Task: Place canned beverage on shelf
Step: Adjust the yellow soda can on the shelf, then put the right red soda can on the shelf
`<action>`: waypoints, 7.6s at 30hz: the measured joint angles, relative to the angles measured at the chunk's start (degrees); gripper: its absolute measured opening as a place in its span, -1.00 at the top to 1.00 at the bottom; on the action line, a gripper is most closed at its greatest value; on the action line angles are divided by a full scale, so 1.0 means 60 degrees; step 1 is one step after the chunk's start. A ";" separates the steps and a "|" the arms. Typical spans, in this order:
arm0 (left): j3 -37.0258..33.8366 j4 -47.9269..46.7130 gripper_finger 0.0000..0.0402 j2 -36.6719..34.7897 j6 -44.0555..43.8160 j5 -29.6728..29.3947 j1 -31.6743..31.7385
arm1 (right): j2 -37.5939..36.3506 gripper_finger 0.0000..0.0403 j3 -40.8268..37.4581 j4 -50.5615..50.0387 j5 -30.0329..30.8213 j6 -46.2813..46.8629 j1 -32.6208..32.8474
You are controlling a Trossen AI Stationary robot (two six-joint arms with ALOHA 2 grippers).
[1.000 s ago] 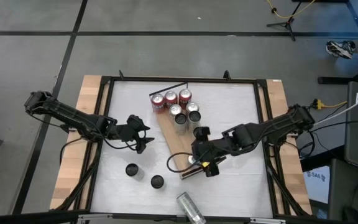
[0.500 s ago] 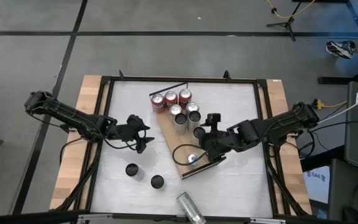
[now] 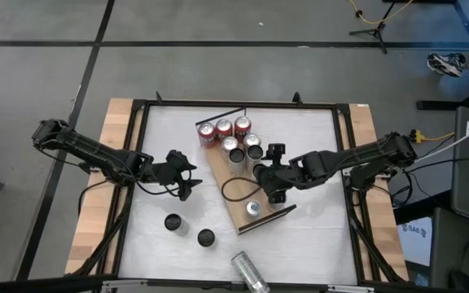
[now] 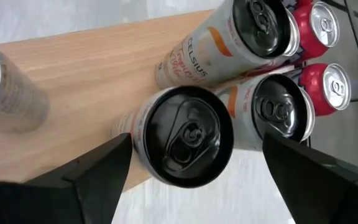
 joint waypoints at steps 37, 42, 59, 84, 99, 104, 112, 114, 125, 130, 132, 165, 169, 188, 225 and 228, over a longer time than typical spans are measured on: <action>0.0004 0.4373 -0.39 0.0000 0.1490 0.1112 0.0000 | -0.0030 -0.78 0.0530 -0.0037 -0.0706 0.0005 -0.0483; 0.0285 0.5176 -0.39 -0.0004 0.1756 0.1733 0.0004 | -0.0033 -0.78 0.0808 0.0040 -0.1167 0.0002 -0.0480; 0.5610 -0.0677 -0.39 0.2846 0.3241 0.1780 -0.1571 | -0.0033 -0.78 0.0842 0.0556 -0.2014 -0.0005 -0.0480; 0.6878 -0.3154 -0.39 0.4280 0.0903 0.1792 -0.3872 | -0.0033 -0.78 0.0842 0.0556 -0.2014 -0.0005 -0.0483; 0.6878 -0.3123 -0.42 0.4280 0.0201 0.1885 -0.3778 | -0.0033 -0.78 0.0842 0.0556 -0.2014 -0.0003 -0.0483; 0.6878 -0.3122 -0.59 0.4289 0.0254 0.1884 -0.3770 | -0.0033 -0.78 0.0842 0.0556 -0.2014 -0.0001 -0.0483; 0.6445 -0.3034 -0.80 0.4444 0.0481 0.2130 -0.3770 | -0.0033 -0.78 0.0842 0.0559 -0.2017 -0.0001 -0.0483; 0.6290 -0.3029 -0.81 0.4444 0.0482 0.2199 -0.3770 | -0.0033 -0.78 0.0842 0.0559 -0.2018 -0.0003 -0.0483; 0.5105 -0.1832 -0.81 0.4448 0.0474 0.2259 -0.3770 | -0.0033 -0.78 0.0842 0.0558 -0.2018 -0.0001 -0.0483; 0.4699 -0.1238 -0.81 0.4452 0.0481 0.2259 -0.3767 | -0.0033 -0.78 0.0842 0.0559 -0.2018 -0.0001 -0.0483; 0.4609 -0.1176 -0.81 0.4452 0.0481 0.2251 -0.3732 | -0.0033 -0.78 0.0842 0.0556 -0.2018 -0.0001 -0.0483; 0.4200 -0.0295 -0.81 0.4452 0.0490 0.1723 -0.3487 | -0.0033 -0.78 0.0842 0.0556 -0.2018 -0.0001 -0.0483; 0.4200 -0.0301 -0.81 0.4452 0.0832 0.1684 -0.3607 | -0.0033 -0.78 0.0842 0.0556 -0.2018 -0.0001 -0.0480; 0.4200 -0.0095 -0.81 0.4504 0.1992 0.1593 -0.3690 | -0.0033 -0.78 0.0842 0.0556 -0.2015 -0.0001 -0.0480; 0.4990 0.0162 -0.18 0.5319 0.1767 0.0619 -0.3463 | -0.0116 -0.78 0.0842 0.0563 -0.2015 0.0003 -0.0480; 0.5344 -0.0119 -0.20 0.5319 0.1481 0.0637 -0.3230 | -0.0178 -0.78 0.1003 0.0368 -0.2020 0.0003 -0.0480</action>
